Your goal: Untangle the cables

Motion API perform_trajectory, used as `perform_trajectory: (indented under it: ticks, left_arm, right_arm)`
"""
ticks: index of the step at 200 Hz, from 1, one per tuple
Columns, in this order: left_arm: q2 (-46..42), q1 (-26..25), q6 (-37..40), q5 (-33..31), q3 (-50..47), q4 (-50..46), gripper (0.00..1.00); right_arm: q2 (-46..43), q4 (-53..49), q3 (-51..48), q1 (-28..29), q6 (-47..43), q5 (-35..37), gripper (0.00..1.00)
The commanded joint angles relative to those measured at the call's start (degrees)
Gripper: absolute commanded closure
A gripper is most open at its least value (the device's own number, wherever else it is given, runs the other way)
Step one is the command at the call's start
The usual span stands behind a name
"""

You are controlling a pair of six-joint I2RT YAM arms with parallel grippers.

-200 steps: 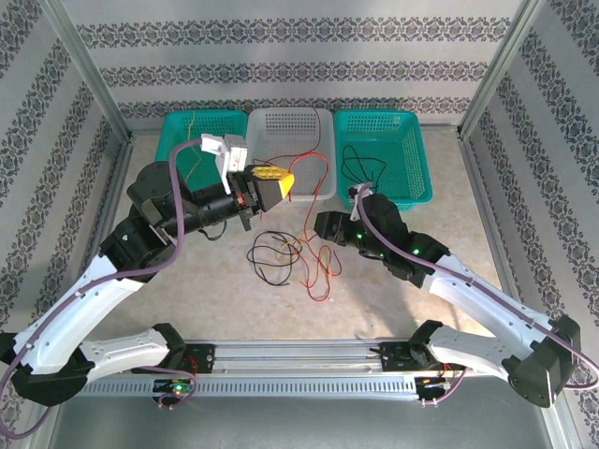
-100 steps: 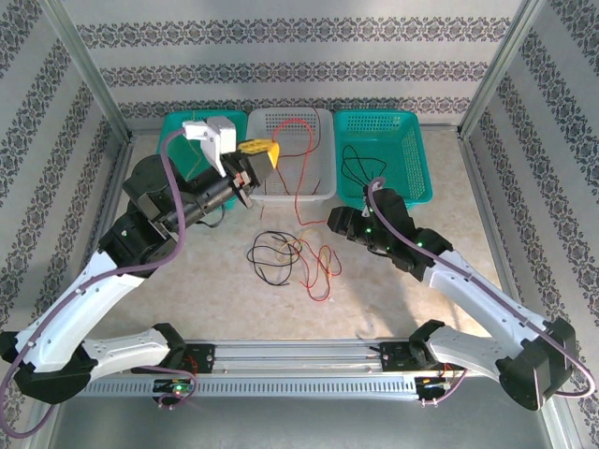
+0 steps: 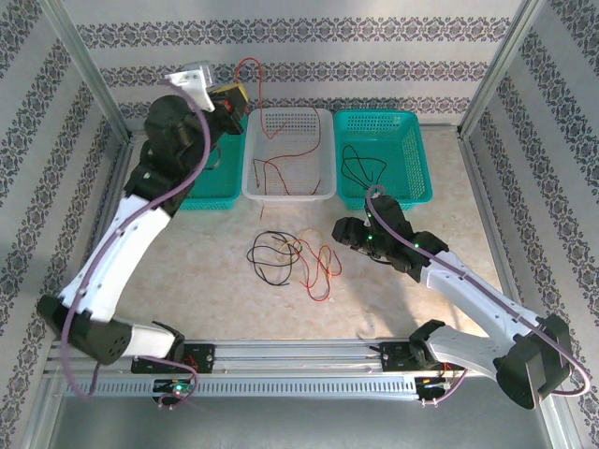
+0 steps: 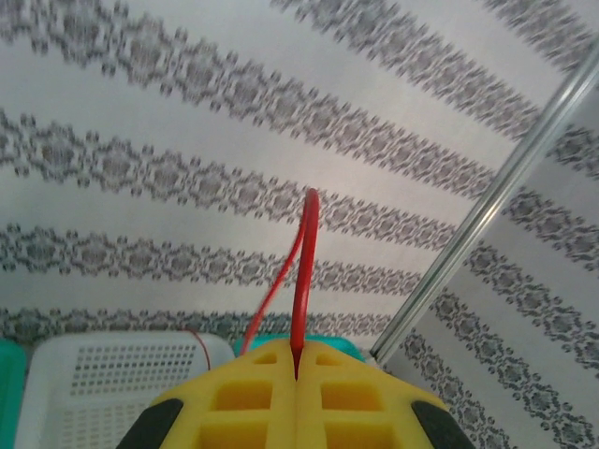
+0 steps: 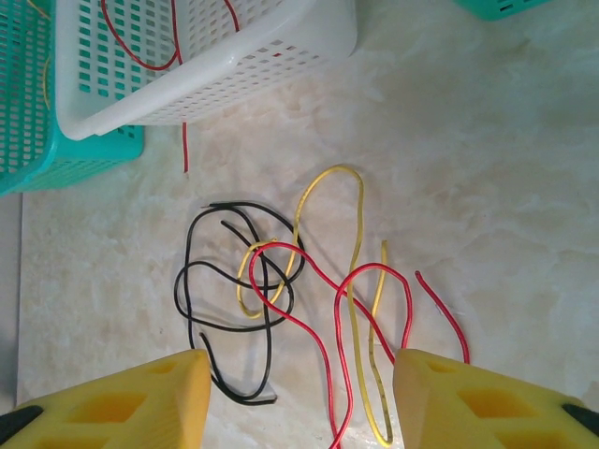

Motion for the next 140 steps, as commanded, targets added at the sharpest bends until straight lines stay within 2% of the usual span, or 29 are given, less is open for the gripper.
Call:
perform_trajectory:
  ticks: [1,44,66,83,95,109,112,115,140]
  left_arm:
    - [5.62,1.61,-6.39,6.44,1.94,5.55,1.00]
    - [13.07,1.90,-7.27,7.58,2.78,8.70,1.00]
    - [14.30,1.90,-7.78,7.44,1.97,9.47,0.82]
    - [14.06,1.90,-9.14,4.10,0.54,9.19,0.48]
    - [13.85,1.97,-9.53,2.37,-0.22,8.13,0.30]
    - [13.17,1.96,-10.23,3.34,-2.17,9.20,0.16]
    - [13.02,1.96,-10.37,3.76,-2.55,9.34,0.07]
    - [12.85,1.94,-10.47,4.04,-2.91,9.29,0.01]
    - [10.43,1.86,-10.27,6.58,-4.72,5.75,0.00]
  right_arm:
    - [-1.91,-1.05,-0.32,-0.51,0.75,-0.70,0.45]
    - [-3.54,-2.85,-0.41,-0.59,0.20,-0.10,0.45]
    - [-3.41,-3.30,-0.17,-0.68,-0.30,0.15,0.45]
    - [-2.98,-3.41,0.18,-0.85,-0.68,0.31,0.45]
    - [-2.70,-3.57,0.60,-0.93,-1.13,0.42,0.45]
    - [-2.34,-4.16,1.36,-0.94,-1.95,0.76,0.45]
    - [-2.23,-4.38,1.53,-0.98,-2.15,0.88,0.45]
    - [-2.12,-4.56,1.74,-1.01,-2.38,0.98,0.45]
    - [-1.17,-5.84,3.04,-1.07,-4.06,0.96,0.45]
